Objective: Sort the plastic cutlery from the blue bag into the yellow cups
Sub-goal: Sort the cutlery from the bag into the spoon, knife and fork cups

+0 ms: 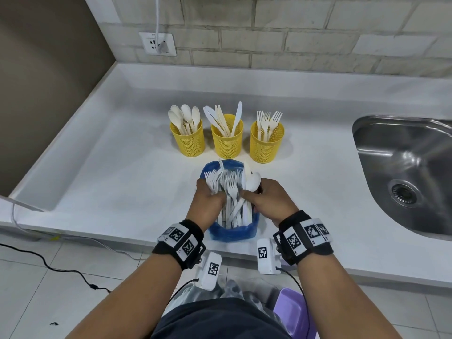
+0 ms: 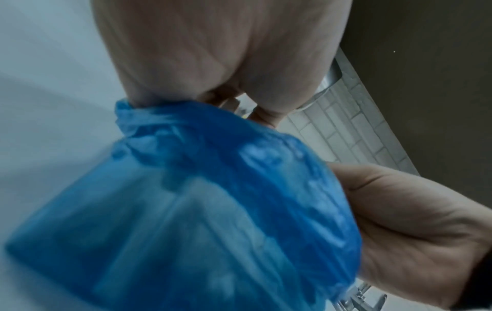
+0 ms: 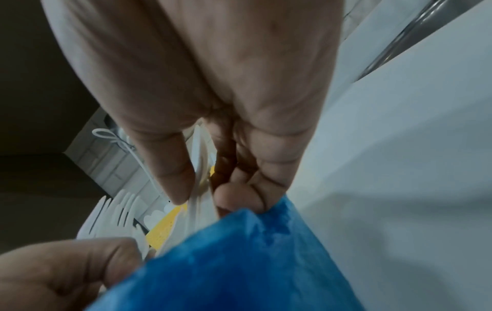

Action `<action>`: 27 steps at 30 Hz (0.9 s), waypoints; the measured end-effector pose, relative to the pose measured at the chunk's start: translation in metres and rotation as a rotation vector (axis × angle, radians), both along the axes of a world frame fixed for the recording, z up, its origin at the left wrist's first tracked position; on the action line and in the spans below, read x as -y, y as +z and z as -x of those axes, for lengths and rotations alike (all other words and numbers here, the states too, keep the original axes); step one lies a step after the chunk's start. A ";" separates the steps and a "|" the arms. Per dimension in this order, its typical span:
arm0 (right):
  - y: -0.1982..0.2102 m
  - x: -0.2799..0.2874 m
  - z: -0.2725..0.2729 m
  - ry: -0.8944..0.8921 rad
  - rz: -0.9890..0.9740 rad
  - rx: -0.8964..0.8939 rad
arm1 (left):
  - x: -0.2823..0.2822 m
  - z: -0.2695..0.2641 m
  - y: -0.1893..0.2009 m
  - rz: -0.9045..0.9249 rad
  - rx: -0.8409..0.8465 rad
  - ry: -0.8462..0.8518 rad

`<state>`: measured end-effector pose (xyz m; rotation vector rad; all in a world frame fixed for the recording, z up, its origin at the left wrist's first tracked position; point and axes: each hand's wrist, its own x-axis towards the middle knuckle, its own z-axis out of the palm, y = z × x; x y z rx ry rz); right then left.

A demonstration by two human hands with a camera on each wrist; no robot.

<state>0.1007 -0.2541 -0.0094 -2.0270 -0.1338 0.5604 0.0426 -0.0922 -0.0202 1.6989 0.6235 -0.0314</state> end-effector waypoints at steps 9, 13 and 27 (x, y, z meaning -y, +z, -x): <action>0.000 -0.014 0.003 0.066 0.208 0.143 | -0.001 0.002 -0.007 -0.103 -0.036 -0.267; -0.004 -0.022 0.005 0.110 0.117 0.158 | 0.000 0.005 -0.007 -0.138 0.006 -0.307; -0.006 -0.037 -0.005 0.229 0.309 0.340 | -0.010 0.003 -0.011 -0.041 0.065 -0.045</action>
